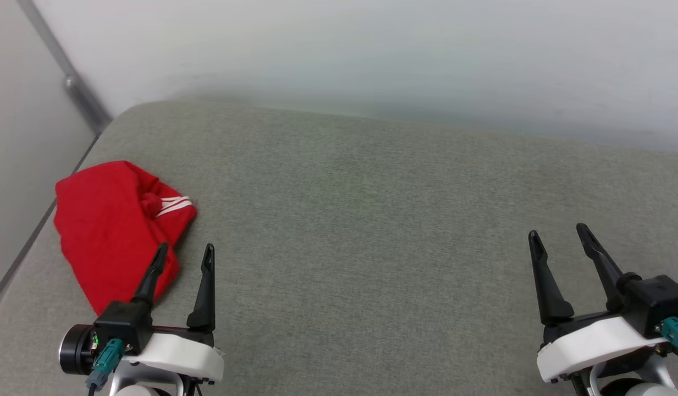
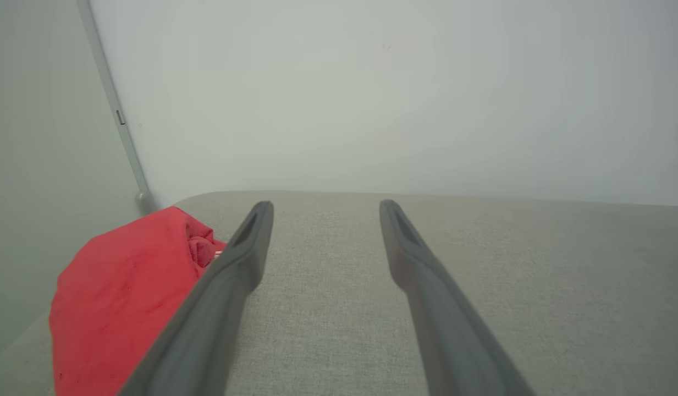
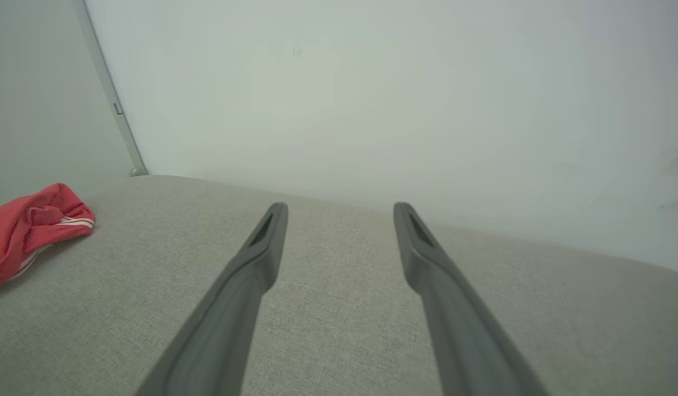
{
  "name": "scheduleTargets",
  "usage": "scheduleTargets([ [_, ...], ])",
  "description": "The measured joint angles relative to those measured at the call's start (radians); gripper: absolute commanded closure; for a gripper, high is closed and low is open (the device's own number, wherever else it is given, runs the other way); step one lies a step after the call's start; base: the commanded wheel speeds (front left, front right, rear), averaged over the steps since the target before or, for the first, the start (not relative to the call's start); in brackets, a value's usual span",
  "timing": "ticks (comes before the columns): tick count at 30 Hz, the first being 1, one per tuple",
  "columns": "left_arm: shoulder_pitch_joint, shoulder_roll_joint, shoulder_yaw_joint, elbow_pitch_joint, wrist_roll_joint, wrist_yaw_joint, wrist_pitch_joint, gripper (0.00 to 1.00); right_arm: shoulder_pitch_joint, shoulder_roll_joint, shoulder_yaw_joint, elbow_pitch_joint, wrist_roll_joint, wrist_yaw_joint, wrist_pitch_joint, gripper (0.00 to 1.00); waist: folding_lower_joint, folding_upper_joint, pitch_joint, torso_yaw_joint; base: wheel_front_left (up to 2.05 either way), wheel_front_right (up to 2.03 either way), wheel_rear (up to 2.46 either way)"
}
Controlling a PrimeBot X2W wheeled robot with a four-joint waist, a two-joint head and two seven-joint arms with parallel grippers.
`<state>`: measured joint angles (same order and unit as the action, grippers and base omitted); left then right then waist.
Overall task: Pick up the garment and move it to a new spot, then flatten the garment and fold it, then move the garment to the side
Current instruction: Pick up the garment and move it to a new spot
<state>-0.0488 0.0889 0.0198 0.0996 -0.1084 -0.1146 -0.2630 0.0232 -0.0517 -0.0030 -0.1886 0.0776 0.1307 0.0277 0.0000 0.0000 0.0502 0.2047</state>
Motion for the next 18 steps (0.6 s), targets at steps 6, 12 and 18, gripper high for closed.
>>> scheduleTargets([
  [6, -0.001, -0.006, 0.029, -0.002, 0.0, 0.005, 0.0, 0.0, -0.006, 0.0, 0.031, -0.009, -0.003, 0.0, 0.009, 0.0, 0.0, 0.0, 0.003, 0.087, 0.0, 0.0, 0.0],
  [12, -0.002, -0.013, 0.063, -0.005, 0.001, 0.011, 0.0, 0.0, -0.013, 0.0, 0.051, -0.015, -0.008, 0.0, 0.02, 0.0, 0.0, 0.0, 0.005, 0.199, 0.0, 0.0, 0.0],
  [18, -0.001, -0.019, 0.081, -0.011, 0.008, 0.015, 0.0, 0.0, -0.016, 0.0, 0.058, -0.015, -0.018, 0.0, 0.026, 0.0, 0.0, 0.0, 0.006, 0.27, 0.0, 0.0, 0.0],
])
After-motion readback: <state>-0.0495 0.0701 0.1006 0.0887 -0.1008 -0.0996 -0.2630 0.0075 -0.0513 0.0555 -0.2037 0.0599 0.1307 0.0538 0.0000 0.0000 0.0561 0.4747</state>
